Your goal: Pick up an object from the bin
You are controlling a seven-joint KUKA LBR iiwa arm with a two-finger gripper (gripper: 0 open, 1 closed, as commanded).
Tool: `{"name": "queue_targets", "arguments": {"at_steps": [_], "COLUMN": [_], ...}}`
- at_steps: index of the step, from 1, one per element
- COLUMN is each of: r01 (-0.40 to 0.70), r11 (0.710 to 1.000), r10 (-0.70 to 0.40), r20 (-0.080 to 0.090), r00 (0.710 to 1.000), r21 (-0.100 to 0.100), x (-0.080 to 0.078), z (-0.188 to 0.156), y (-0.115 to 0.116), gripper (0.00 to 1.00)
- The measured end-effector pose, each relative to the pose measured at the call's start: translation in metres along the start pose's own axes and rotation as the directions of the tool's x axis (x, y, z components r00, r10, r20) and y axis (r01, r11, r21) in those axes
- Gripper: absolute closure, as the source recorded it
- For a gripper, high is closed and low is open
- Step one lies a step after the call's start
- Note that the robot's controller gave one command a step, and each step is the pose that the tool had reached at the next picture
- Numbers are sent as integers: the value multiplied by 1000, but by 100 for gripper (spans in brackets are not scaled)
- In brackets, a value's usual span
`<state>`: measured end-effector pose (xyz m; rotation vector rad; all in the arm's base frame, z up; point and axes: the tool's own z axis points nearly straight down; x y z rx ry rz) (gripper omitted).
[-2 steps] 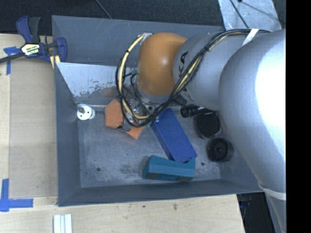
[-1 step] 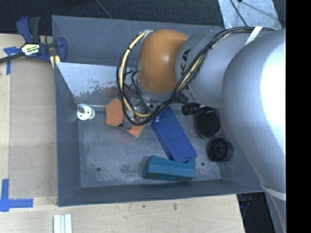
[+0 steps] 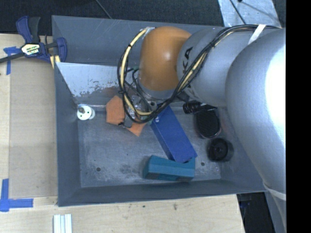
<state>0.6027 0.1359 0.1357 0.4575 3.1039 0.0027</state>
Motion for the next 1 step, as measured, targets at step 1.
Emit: {"name": "queue_targets", "arguments": {"at_steps": [1], "r01": [0], "r11": [1000], "r10": [0], "r20": [-2], "r00": [1000], "r21": [1], "x": [0], "z": [-9], "y": [0], "gripper": [100]}}
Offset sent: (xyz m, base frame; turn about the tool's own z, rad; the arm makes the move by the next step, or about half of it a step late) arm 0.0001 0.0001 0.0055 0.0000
